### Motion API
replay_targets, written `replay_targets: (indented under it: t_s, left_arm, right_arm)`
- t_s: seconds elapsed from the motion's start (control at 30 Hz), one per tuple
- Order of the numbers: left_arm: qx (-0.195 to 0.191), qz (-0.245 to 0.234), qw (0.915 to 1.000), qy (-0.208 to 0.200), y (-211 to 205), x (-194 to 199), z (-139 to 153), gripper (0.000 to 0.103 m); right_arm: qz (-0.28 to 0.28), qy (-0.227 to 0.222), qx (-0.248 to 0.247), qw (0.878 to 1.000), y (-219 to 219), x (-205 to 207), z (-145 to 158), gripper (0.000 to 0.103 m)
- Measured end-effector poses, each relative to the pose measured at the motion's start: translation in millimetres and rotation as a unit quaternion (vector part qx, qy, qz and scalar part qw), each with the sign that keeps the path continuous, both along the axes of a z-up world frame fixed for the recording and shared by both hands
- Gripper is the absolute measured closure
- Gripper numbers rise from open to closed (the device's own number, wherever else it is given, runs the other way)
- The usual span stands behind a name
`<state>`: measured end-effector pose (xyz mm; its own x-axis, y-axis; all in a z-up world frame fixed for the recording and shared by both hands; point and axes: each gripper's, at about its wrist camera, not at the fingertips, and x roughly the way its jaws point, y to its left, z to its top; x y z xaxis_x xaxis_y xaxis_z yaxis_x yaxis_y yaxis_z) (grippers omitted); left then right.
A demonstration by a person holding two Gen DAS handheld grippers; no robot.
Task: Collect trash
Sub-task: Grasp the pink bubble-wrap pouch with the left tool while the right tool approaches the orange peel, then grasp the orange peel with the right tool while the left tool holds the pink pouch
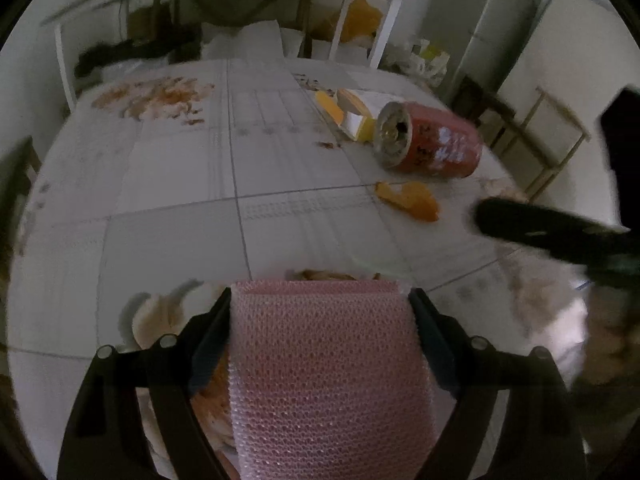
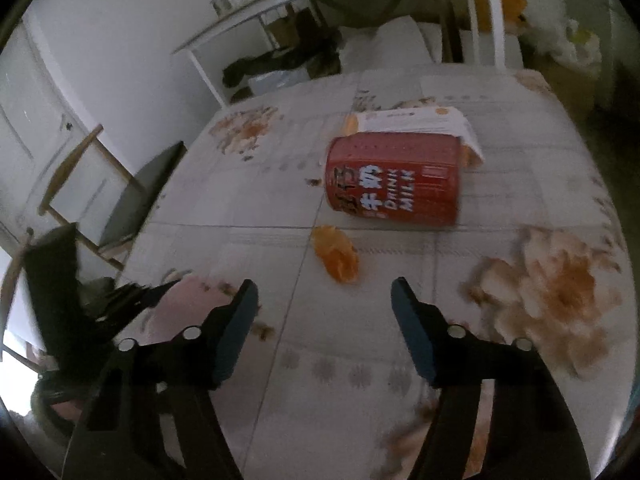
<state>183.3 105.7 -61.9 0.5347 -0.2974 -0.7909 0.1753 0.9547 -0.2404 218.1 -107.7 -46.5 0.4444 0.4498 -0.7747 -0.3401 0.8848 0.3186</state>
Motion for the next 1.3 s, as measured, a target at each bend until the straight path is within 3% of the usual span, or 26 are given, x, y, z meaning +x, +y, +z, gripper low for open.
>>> replay_targets:
  t_s: [0.07, 0.23, 0.33, 0.37, 0.5, 0.8, 1.03, 1.3]
  left_arm:
    - [-0.033, 0.004, 0.9993, -0.015, 8.1, -3.3, 6.7, 0.020]
    - [-0.043, -0.008, 0.9981, -0.044, 13.6, -13.3, 19.3, 0.019]
    - [-0.045, -0.010, 0.9983, -0.037, 14.7, -15.6, 17.9, 0.019]
    - [-0.046, -0.009, 0.9984, -0.034, 16.1, -16.3, 16.1, 0.019]
    - [-0.057, 0.000, 0.9982, -0.021, 20.4, -18.4, 9.0, 0.019]
    - [-0.072, 0.002, 0.9974, -0.001, 7.5, -14.1, 4.4, 0.016]
    - [-0.058, -0.029, 0.9979, 0.004, -20.0, -15.8, -1.1, 0.009]
    - [-0.052, -0.027, 0.9983, -0.003, -22.7, -16.7, 8.0, 0.006]
  right_arm:
    - [0.000, -0.004, -0.017, 1.000, 8.4, 6.6, -7.0, 0.046]
    - [0.004, -0.018, -0.049, 0.999, 23.2, 13.1, -19.2, 0.061]
    - [0.002, -0.025, -0.064, 0.998, 27.3, 14.1, -24.0, 0.074]
    - [0.001, -0.024, -0.065, 0.998, 26.7, 14.3, -24.3, 0.084]
    - [-0.005, -0.014, -0.046, 0.999, 18.8, 15.7, -24.0, 0.093]
    - [-0.018, 0.012, -0.039, 0.999, -6.9, -12.3, -19.3, 0.095]
    - [-0.074, 0.034, -0.033, 0.996, -57.8, -58.2, -10.5, 0.095]
    - [-0.118, 0.056, -0.015, 0.991, -88.5, -72.3, -18.1, 0.085]
